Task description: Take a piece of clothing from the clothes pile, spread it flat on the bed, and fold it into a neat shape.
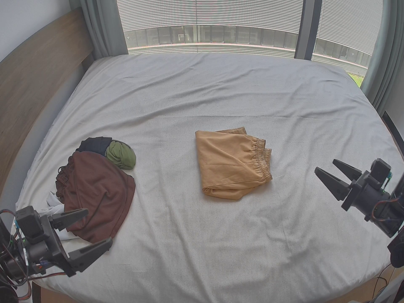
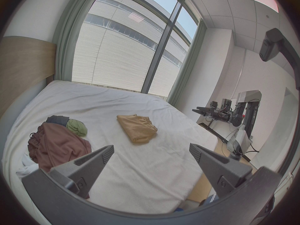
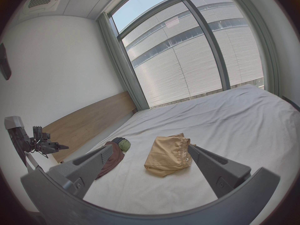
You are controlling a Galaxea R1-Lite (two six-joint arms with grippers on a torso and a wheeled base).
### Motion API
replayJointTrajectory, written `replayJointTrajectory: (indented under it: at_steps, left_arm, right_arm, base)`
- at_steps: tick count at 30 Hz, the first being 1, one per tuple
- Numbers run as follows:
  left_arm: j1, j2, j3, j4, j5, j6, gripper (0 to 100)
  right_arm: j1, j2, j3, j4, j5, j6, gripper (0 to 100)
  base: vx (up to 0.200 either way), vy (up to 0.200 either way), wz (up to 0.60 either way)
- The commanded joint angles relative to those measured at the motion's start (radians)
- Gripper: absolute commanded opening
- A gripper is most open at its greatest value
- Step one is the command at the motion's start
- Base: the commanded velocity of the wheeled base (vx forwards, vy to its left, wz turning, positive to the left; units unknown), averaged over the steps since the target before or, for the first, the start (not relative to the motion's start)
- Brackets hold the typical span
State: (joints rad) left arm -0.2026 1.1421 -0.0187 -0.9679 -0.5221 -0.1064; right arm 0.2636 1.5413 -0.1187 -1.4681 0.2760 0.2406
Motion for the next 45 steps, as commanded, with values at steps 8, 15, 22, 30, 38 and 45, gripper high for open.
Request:
replayJointTrajectory:
  at_steps: [8, 15, 22, 30, 38, 45]
  left_arm:
    - [0.006, -0.538, 0.017, 0.471, -0.01, 0.016, 100]
    - [0.009, -0.697, 0.016, 0.646, -0.002, 0.011, 100]
    - [0.011, -0.878, 0.019, 0.801, 0.002, -0.001, 100]
    - [0.031, -1.044, 0.006, 0.93, 0.028, -0.049, 100]
    - [0.052, -1.044, 0.017, 0.91, 0.149, -0.041, 100]
    - [0.146, -1.047, 0.017, 0.903, 0.283, 0.004, 100]
  right_arm:
    - [-0.084, -0.52, 0.119, 0.255, 0.002, -0.007, 100]
    - [-0.138, -0.894, 0.119, 0.629, 0.005, -0.009, 100]
    - [-0.17, -1.284, 0.119, 1.002, 0.006, -0.007, 100]
    - [-0.233, -1.498, 0.119, 1.232, 0.011, -0.02, 100]
    - [-0.257, -1.541, 0.119, 1.401, -0.077, -0.083, 100]
    - [-0.259, -1.541, 0.116, 1.414, -0.282, -0.164, 100]
  base:
    - [0.0, 0.0, 0.0]
    - [0.0, 0.0, 0.0]
    - [0.0, 0.0, 0.0]
    - [0.0, 0.0, 0.0]
    - [0.0, 0.0, 0.0]
    - [0.0, 0.0, 0.0]
